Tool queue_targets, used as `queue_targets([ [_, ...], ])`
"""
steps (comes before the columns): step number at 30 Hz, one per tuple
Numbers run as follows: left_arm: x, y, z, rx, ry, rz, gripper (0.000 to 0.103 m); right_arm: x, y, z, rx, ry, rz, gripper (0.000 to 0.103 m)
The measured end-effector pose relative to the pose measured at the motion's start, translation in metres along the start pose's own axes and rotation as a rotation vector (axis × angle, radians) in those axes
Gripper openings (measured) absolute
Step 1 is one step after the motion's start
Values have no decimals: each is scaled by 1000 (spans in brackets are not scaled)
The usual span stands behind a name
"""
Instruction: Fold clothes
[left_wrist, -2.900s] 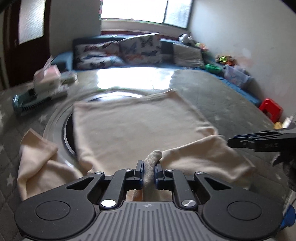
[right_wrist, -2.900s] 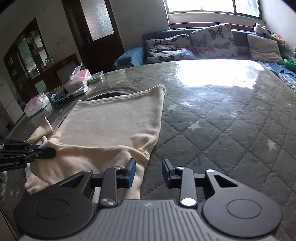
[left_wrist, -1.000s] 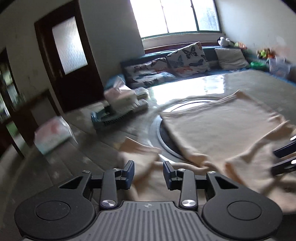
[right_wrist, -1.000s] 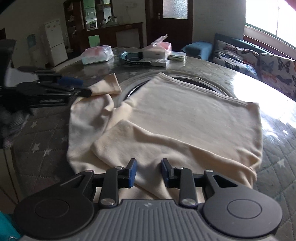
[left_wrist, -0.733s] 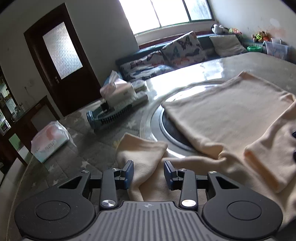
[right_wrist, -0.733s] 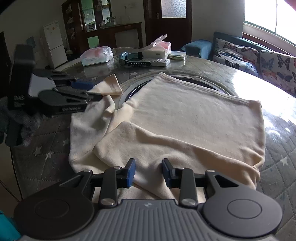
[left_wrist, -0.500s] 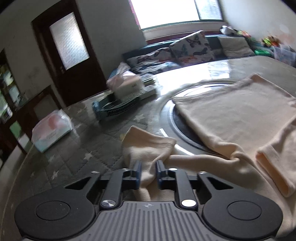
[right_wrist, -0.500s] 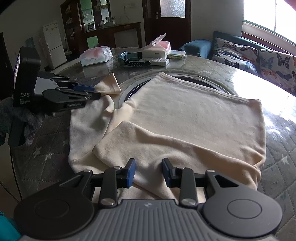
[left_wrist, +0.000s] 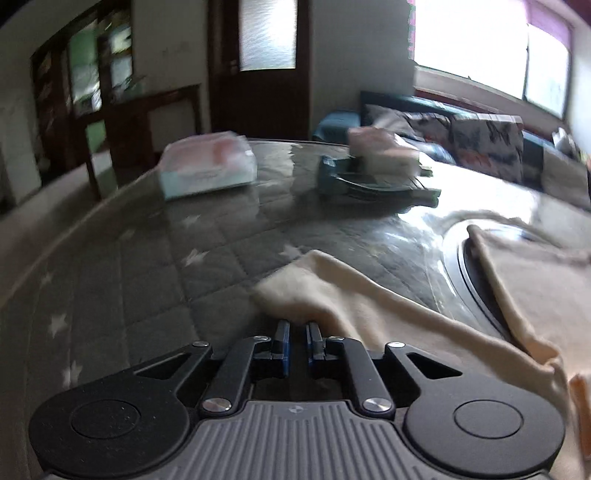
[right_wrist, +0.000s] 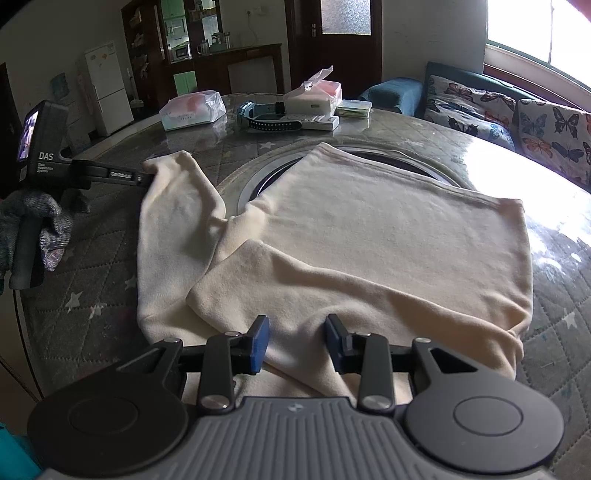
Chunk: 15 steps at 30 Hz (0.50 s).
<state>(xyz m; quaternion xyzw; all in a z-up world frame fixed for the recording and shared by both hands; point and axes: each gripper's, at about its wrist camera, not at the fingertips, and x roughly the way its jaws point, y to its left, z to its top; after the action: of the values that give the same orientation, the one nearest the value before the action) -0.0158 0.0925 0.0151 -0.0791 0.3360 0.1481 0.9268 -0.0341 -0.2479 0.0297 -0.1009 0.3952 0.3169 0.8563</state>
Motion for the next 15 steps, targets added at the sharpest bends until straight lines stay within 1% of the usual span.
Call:
queue_targets([
  [2,-3,8,-1,-54,4,-39,12,0,0,0,0,0,-1,35],
  [4,-5,12,-2,-93,3,-62,18,0,1,0,-3,1,-3,35],
  [6,-5,14,-1,-129,4,-67,33,0,1,0,-4,2,-3,35],
  [9,-2,16,4,-175,-8,-53,44,0,2,0,-5,2,-5,36],
  [11,0,21,8,-221,-11,-41,46,0,3,0,-3,2,-5,36],
  [15,-3,33,10,-309,-36,-54,45,0,2,0,2,1,-3,36],
])
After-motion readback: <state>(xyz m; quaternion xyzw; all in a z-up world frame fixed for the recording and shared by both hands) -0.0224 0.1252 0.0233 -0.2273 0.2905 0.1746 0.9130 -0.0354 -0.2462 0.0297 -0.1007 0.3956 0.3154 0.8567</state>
